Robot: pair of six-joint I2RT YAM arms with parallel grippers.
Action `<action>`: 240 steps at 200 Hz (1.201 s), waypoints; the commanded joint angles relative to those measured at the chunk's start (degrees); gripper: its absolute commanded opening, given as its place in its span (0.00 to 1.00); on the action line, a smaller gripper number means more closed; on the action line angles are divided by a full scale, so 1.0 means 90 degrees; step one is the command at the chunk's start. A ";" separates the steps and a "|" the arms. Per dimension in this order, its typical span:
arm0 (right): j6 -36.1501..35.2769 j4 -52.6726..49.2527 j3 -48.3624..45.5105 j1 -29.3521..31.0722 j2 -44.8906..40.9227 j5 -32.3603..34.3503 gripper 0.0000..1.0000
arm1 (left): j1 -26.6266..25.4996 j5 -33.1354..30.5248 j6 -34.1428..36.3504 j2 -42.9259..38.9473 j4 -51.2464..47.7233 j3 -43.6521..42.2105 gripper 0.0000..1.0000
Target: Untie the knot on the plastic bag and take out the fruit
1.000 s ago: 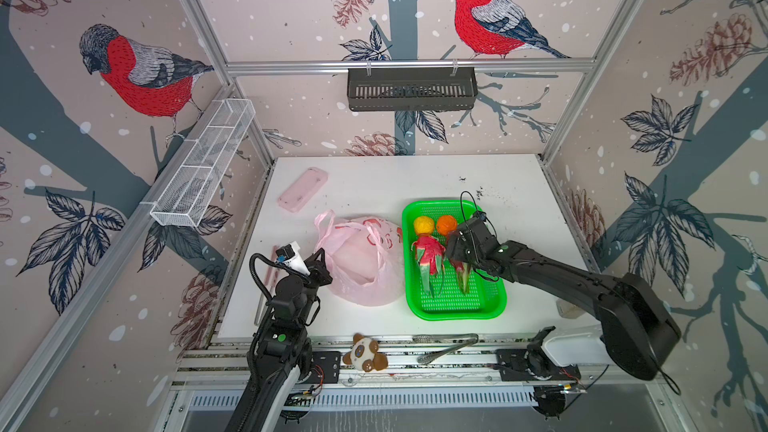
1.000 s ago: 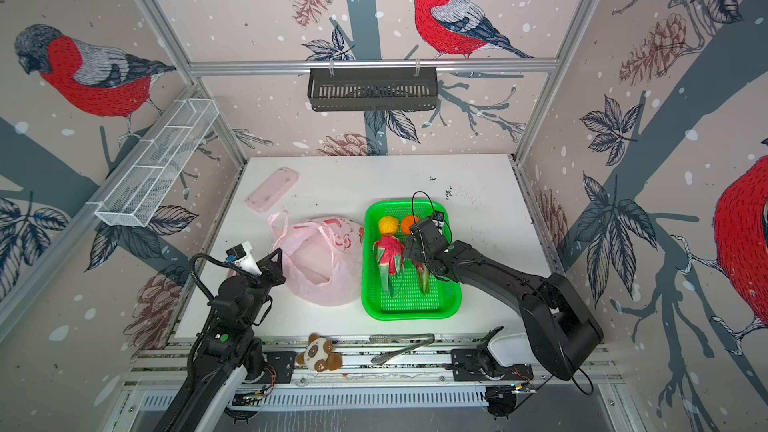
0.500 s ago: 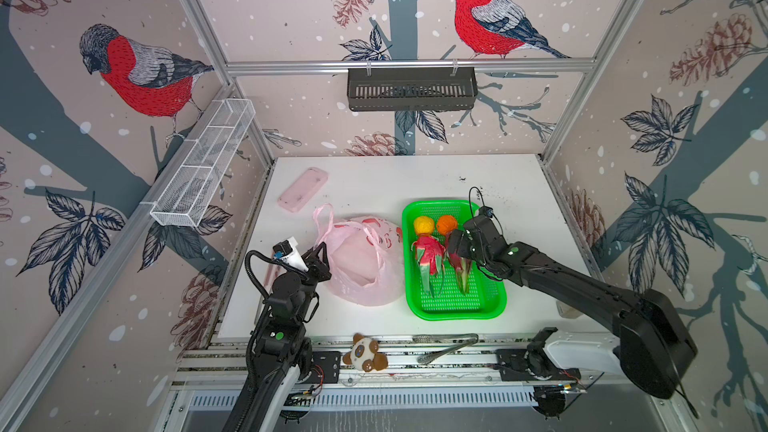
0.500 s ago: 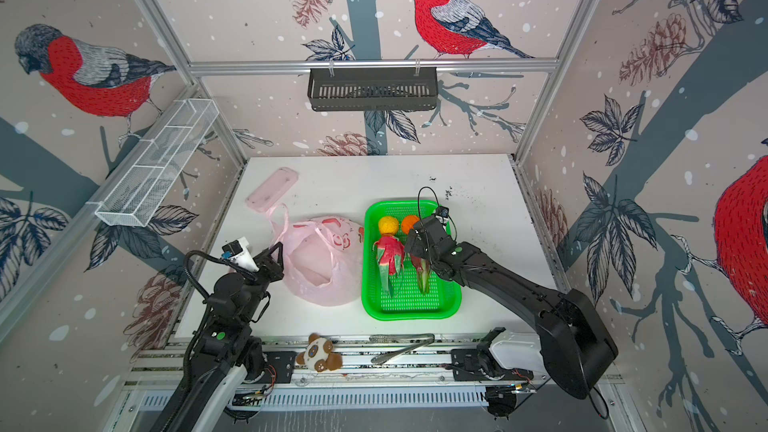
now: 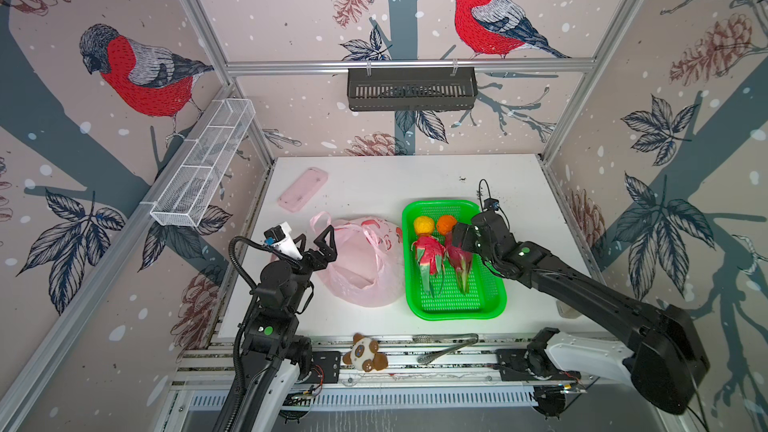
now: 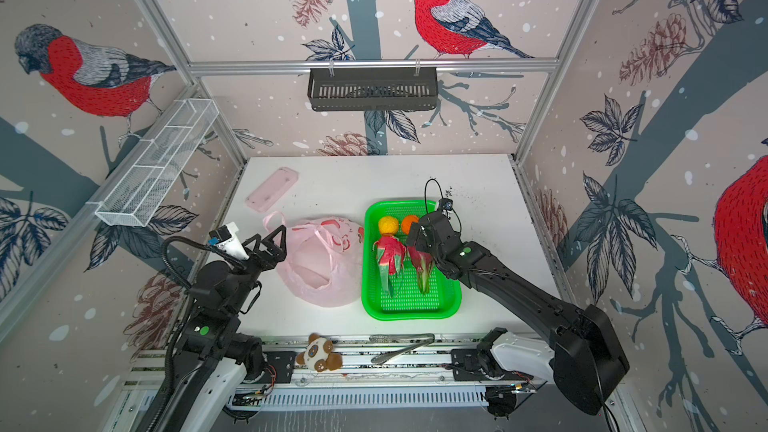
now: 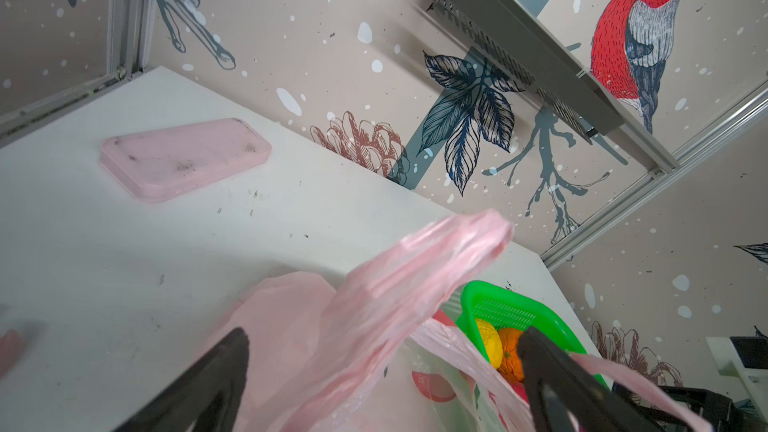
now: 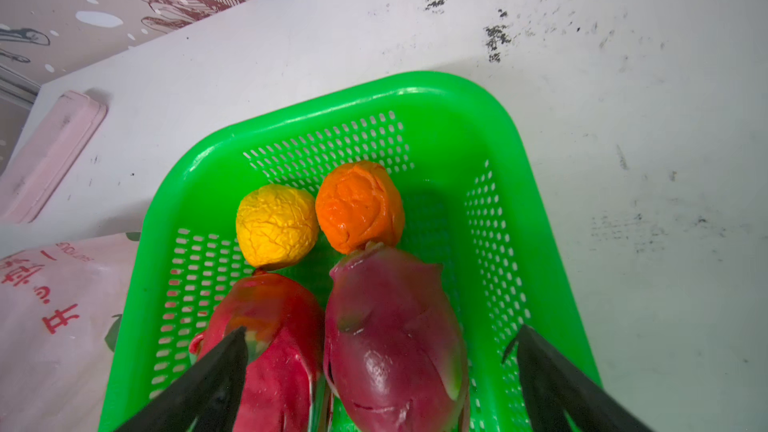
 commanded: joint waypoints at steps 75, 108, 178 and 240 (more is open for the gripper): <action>-0.1152 0.1157 -0.0568 -0.1261 -0.1328 -0.0117 0.99 | 0.0123 -0.0780 0.0961 0.1820 -0.0481 0.2262 0.98; -0.1327 0.1272 -0.0719 -0.2036 -0.1443 -0.0779 0.99 | 0.0517 -0.0670 0.0984 0.2542 -0.0044 0.2512 0.98; -0.1655 0.1761 -0.1181 -0.2508 -0.1415 -0.1114 0.99 | 0.0884 -0.0407 0.1063 0.3800 0.0851 0.2732 0.98; -0.1890 0.1994 -0.1381 -0.2798 -0.1410 -0.1184 0.99 | 0.1323 0.0223 0.0925 0.4606 0.1628 0.2371 0.98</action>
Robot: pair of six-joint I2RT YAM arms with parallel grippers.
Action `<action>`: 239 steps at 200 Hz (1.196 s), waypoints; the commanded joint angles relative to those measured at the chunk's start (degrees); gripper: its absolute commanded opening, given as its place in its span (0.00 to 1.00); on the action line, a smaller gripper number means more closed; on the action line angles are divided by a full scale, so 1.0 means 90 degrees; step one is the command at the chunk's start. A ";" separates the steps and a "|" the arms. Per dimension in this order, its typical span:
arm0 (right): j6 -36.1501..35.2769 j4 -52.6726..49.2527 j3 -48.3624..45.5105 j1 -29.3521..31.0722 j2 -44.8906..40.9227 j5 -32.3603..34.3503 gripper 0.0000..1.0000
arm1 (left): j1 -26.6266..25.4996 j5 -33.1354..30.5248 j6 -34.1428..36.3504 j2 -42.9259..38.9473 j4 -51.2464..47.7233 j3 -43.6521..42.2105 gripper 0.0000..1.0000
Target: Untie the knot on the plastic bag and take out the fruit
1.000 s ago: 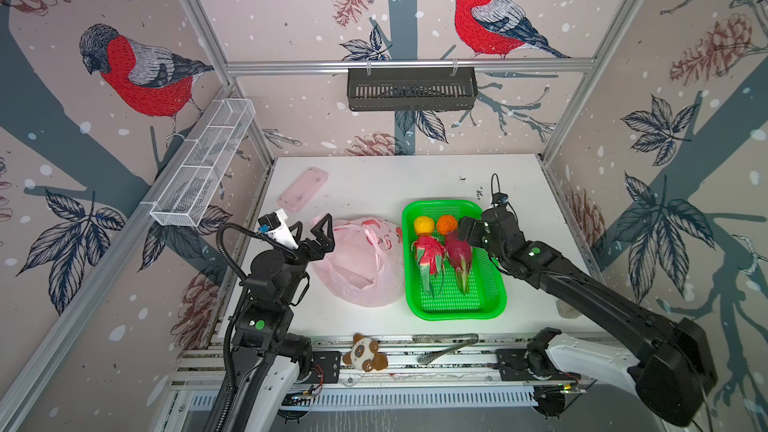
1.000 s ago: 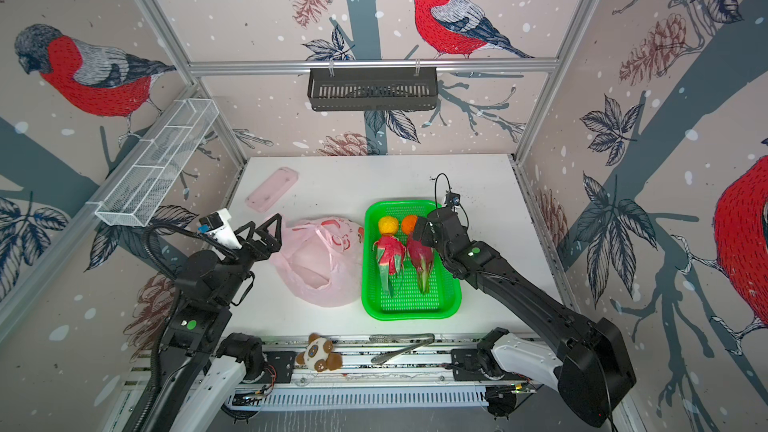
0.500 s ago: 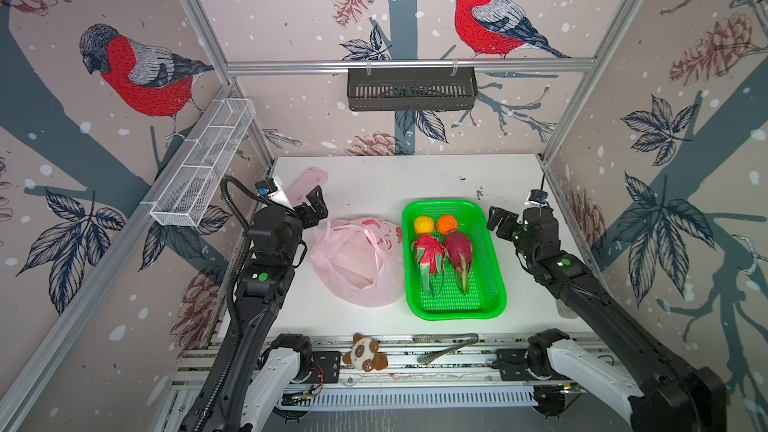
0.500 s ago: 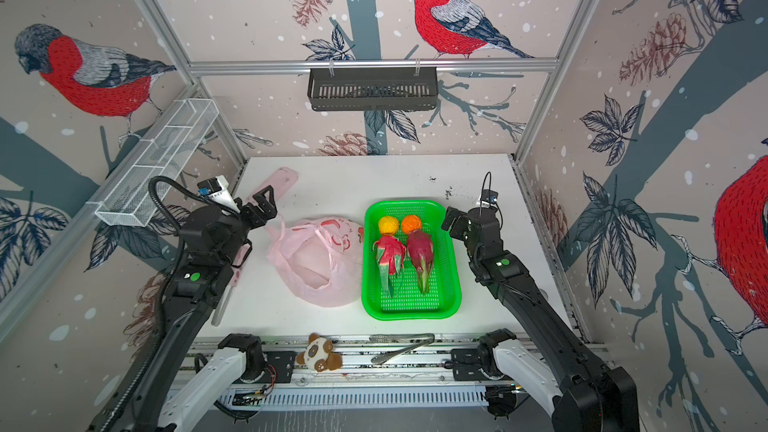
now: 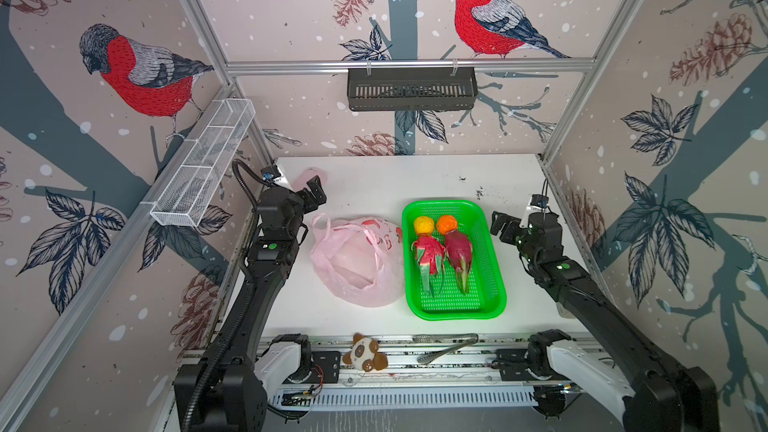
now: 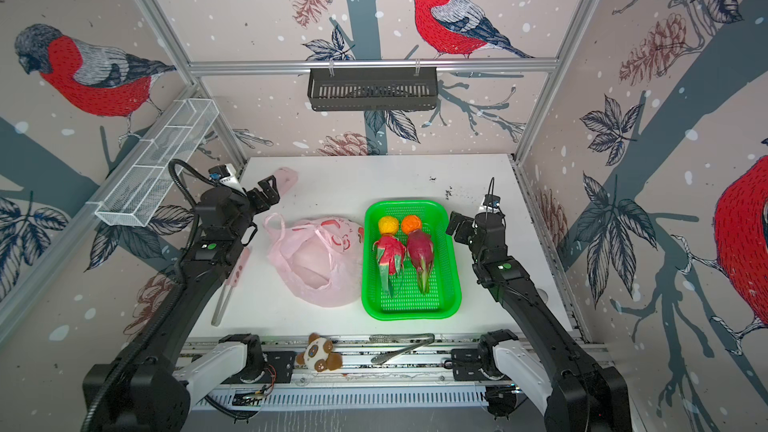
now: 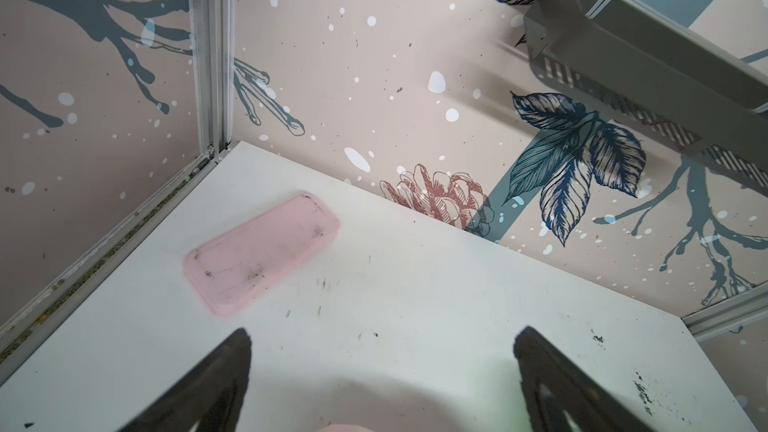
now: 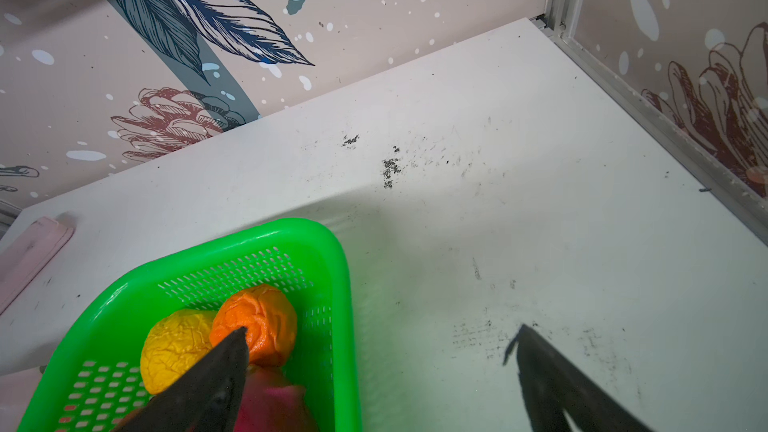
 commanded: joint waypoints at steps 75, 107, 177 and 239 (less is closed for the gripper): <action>-0.0414 0.0672 -0.0413 -0.0298 0.0084 -0.0116 0.99 | 0.0223 0.0384 0.0081 0.0743 0.1682 -0.0980 0.98; -0.0541 0.0838 -0.0552 -0.0349 0.0143 -0.0136 0.99 | 0.0226 0.0177 0.0392 0.0736 0.2034 -0.1354 0.98; -0.0757 0.1273 -0.0922 -0.0441 0.0138 -0.0067 1.00 | 0.0228 -0.0252 0.1182 0.0533 0.3093 -0.2336 0.98; -0.1009 0.2022 -0.1463 -0.0446 0.0015 0.0083 0.99 | 0.0223 -0.0087 0.1719 0.0604 0.4222 -0.3018 0.98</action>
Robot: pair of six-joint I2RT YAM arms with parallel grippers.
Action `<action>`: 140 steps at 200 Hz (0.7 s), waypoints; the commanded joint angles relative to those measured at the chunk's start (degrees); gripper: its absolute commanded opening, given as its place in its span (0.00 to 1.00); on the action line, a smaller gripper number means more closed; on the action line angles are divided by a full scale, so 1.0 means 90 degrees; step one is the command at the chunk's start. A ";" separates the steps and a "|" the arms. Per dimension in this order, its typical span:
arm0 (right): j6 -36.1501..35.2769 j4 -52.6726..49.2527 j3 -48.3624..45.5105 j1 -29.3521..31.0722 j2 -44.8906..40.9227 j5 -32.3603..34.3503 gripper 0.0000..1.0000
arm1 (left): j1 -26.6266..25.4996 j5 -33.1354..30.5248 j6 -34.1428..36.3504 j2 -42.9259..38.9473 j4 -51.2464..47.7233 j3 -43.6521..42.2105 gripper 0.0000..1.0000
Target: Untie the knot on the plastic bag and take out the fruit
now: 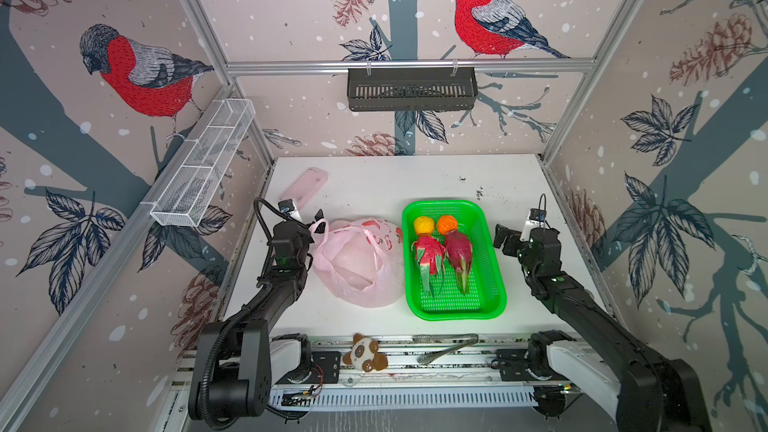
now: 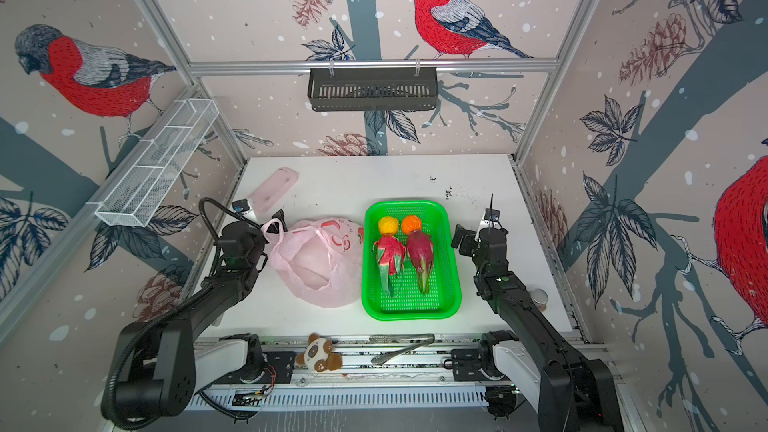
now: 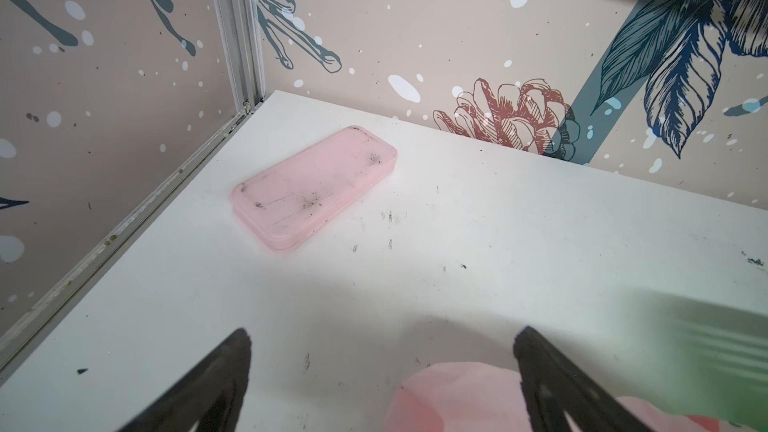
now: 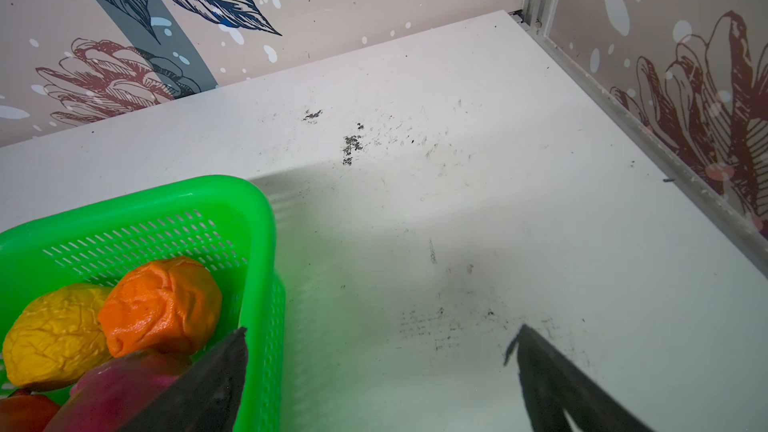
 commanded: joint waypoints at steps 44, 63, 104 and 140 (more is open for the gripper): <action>-0.0363 0.0680 -0.0170 0.0004 -0.0001 0.0494 0.99 | 0.0013 0.0056 0.0731 0.0160 0.1740 -0.0636 0.98; -0.0449 0.0832 -0.0201 0.0001 0.0037 0.0590 1.00 | 0.0009 -0.0091 0.0790 0.0329 0.1921 -0.0727 0.98; -0.0525 0.0988 -0.0192 0.0004 0.0150 0.0828 1.00 | 0.0008 -0.0103 0.0988 0.0696 0.3090 -0.1154 0.98; -0.0613 0.1189 -0.0332 0.0003 0.0146 0.1005 1.00 | 0.0010 -0.0060 0.1009 0.0973 0.3370 -0.1184 0.98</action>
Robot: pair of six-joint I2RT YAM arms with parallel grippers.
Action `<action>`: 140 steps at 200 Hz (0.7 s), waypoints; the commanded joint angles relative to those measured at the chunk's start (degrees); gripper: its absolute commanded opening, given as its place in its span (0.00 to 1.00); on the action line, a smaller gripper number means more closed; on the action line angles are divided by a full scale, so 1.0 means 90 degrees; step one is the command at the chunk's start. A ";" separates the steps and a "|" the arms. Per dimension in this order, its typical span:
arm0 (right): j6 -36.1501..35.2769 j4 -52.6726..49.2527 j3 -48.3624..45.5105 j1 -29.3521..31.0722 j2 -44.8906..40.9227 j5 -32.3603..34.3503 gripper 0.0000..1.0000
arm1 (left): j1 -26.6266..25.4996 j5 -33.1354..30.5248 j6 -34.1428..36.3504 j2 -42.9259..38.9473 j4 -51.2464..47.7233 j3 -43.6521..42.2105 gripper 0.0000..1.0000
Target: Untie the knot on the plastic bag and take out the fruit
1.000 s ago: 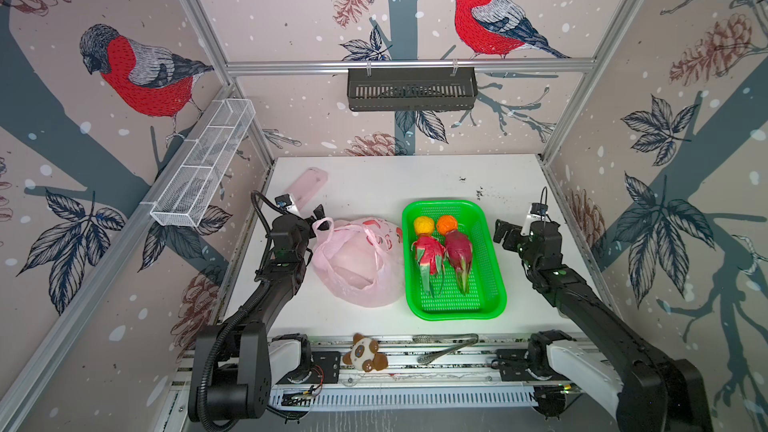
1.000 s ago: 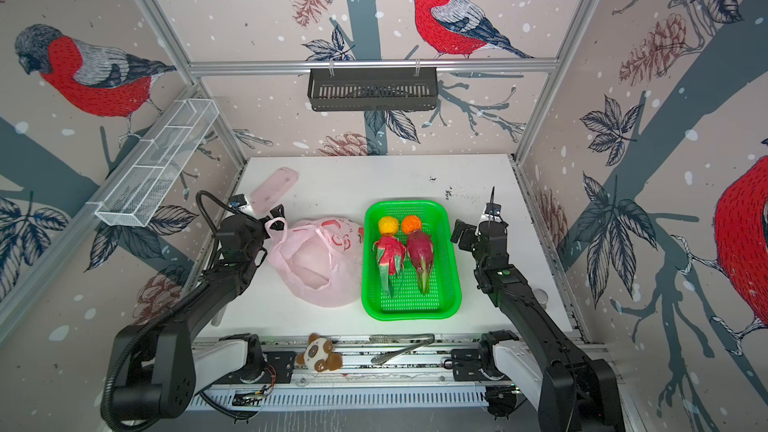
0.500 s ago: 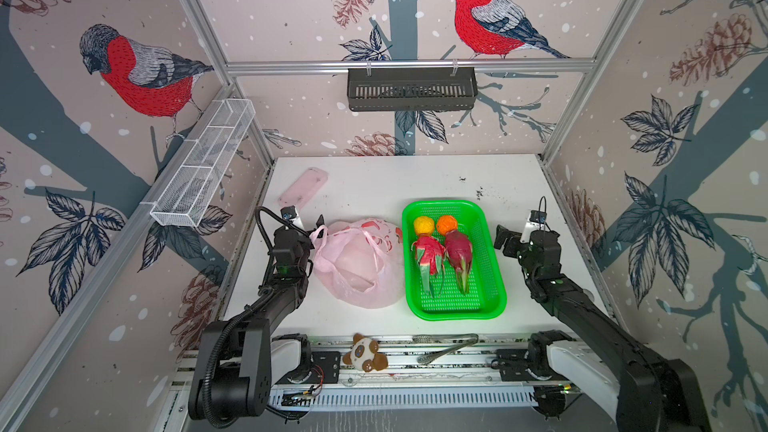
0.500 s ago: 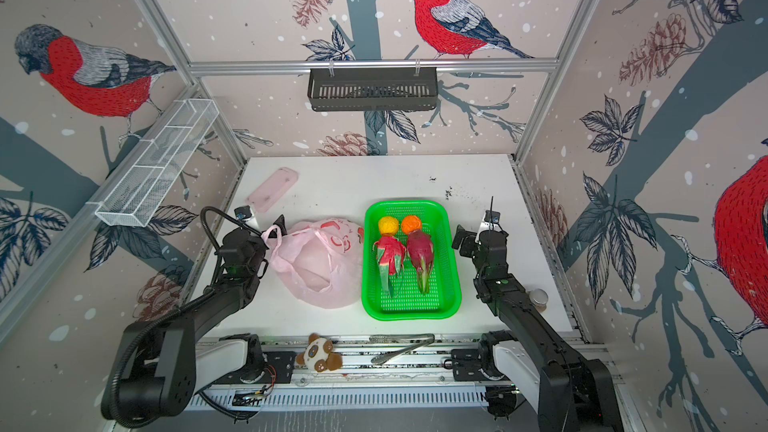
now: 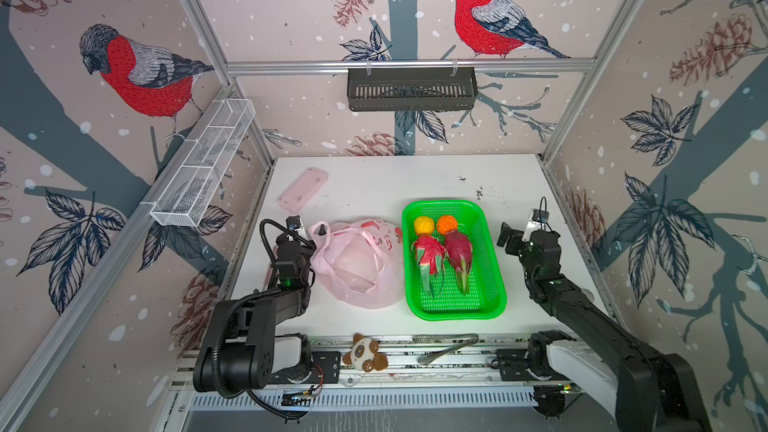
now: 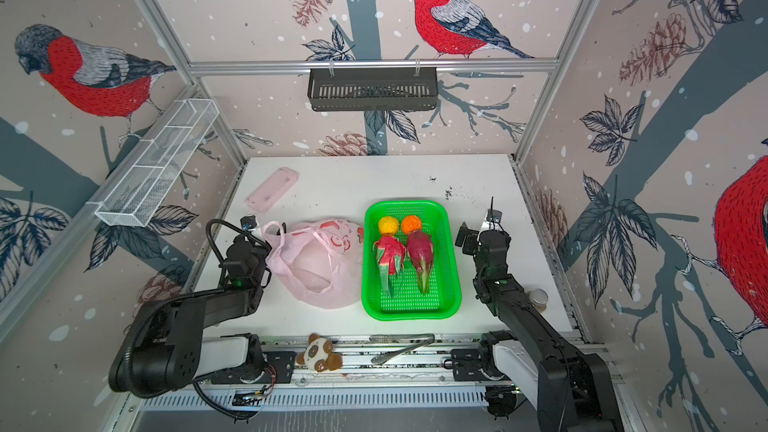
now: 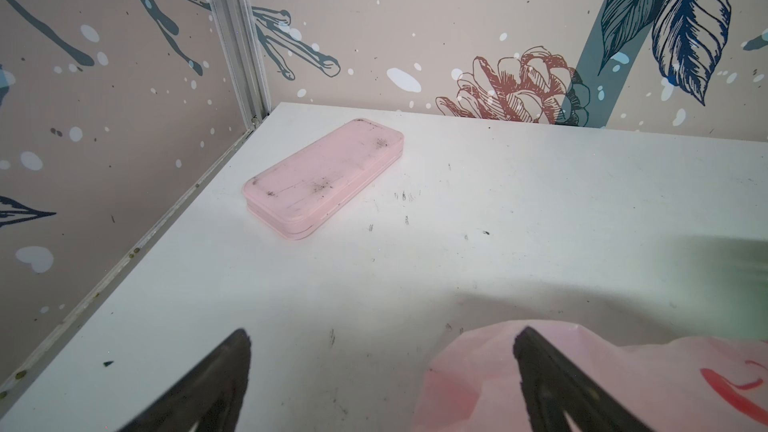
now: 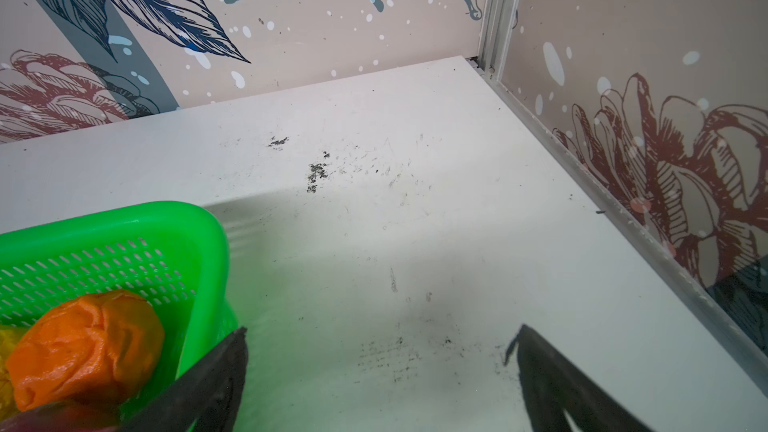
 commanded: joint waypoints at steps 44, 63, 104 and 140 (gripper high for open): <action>-0.0228 0.0768 -0.0232 -0.0006 0.0057 0.0314 1.00 | 0.0007 0.0047 0.0214 0.0201 0.0878 0.0074 0.98; -0.0242 0.0871 -0.0218 -0.0021 0.0155 0.0334 0.99 | 0.0007 0.0105 0.0207 0.0271 0.0741 0.0188 0.98; -0.0293 0.1087 -0.0208 -0.0019 0.0351 0.0295 1.00 | 0.0036 0.0863 0.0301 0.0655 0.0457 0.0604 0.98; -0.0372 0.1213 -0.0288 -0.0026 0.0316 0.0237 0.99 | 0.0028 0.1015 0.0283 0.1218 0.1177 0.0538 0.98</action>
